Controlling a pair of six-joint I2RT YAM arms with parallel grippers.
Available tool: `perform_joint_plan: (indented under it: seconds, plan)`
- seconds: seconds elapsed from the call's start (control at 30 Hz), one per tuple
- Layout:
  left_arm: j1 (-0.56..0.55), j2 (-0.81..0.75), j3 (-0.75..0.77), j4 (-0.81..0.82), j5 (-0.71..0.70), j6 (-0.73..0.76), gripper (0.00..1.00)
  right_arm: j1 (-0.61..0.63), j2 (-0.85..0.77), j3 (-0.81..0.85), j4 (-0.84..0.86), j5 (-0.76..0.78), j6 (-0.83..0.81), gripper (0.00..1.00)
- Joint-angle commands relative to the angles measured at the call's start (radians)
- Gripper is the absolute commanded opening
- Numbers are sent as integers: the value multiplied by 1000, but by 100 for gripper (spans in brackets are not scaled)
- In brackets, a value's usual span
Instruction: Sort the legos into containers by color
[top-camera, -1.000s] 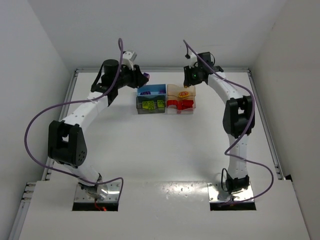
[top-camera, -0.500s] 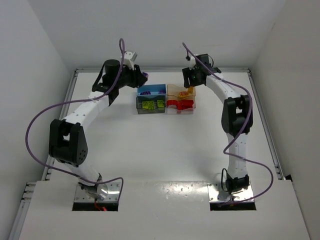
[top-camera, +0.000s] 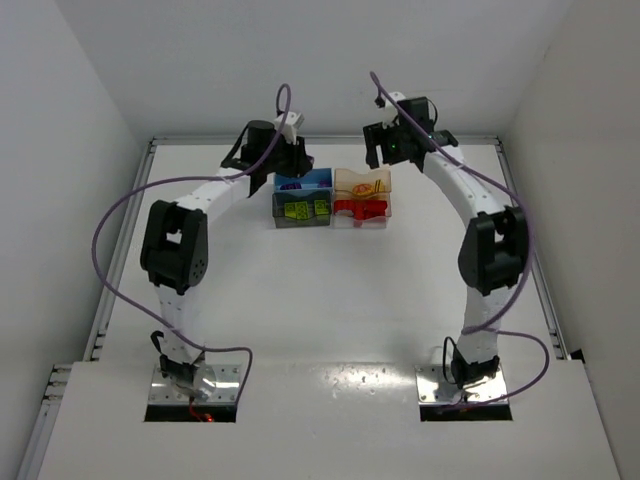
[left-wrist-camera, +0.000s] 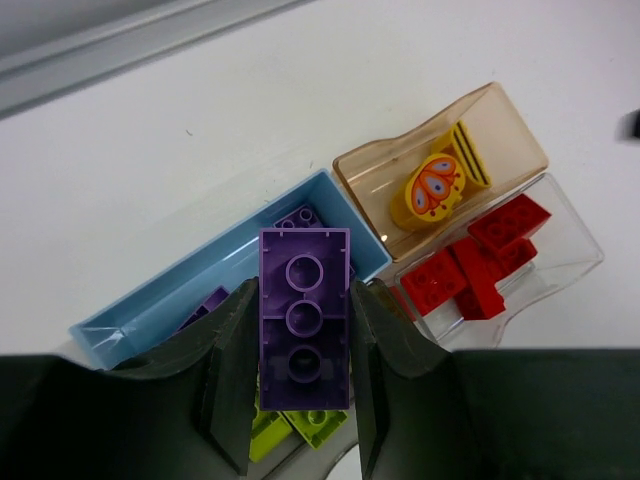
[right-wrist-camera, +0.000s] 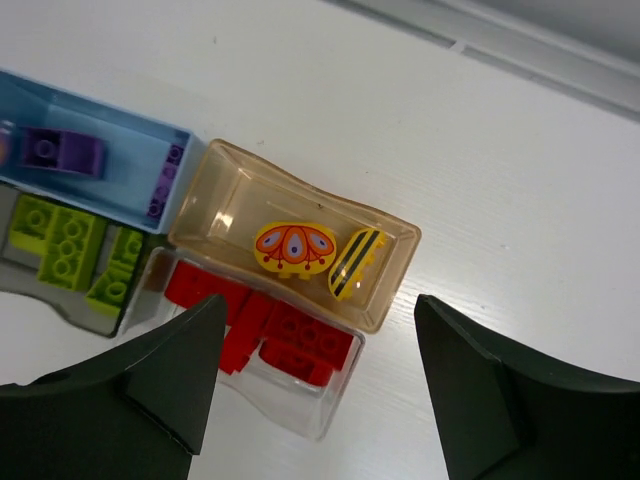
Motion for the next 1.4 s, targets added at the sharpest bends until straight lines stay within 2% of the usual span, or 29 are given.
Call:
perform_joint_plan:
  seconds: [0.0,0.17,0.27,0.3,0.37,0.47,0.5,0.7,0.73,0.87,0.97,1.0,1.1,1.17,1.27,1.37]
  plan:
    - [-17,62,69,-16,-19,20,12,-3,-157,-43,27,19,-25,76]
    - [-35,142,115,-27,-42,41,23,-12,-236,-137,27,39,-48,76]
    - [-36,187,160,-39,-53,41,36,-12,-262,-162,27,39,-60,76]
    - [-36,187,160,-39,-64,41,43,-12,-276,-174,27,48,-60,76]
    - [-36,199,171,-48,-64,41,51,-12,-285,-186,27,48,-70,76]
    - [-36,199,171,-48,-73,32,71,-12,-296,-195,27,57,-79,76]
    - [-36,188,171,-48,-73,32,84,-21,-296,-206,27,57,-79,76]
    - [-36,47,146,-16,-47,-11,92,-33,-317,-206,27,30,-79,77]
    - [-36,-11,146,-27,-38,-11,100,-47,-329,-206,27,19,-79,77]
    - [-56,-121,146,-198,-76,81,100,-139,-363,-247,18,-42,-33,80]
    - [-68,-189,103,-399,-198,105,100,-246,-412,-309,7,-134,-24,81]
    - [-68,-215,73,-412,-211,96,100,-269,-426,-332,7,-146,-33,82]
    - [-1,-331,-151,-412,-237,35,100,-357,-501,-456,32,-228,-69,83]
    - [9,-378,-226,-412,-304,18,100,-400,-564,-560,50,-240,-108,83]
    - [18,-448,-357,-389,-405,-2,100,-421,-625,-665,60,-272,-131,85]
    - [18,-517,-447,-365,-423,-2,100,-431,-679,-738,79,-294,-131,85]
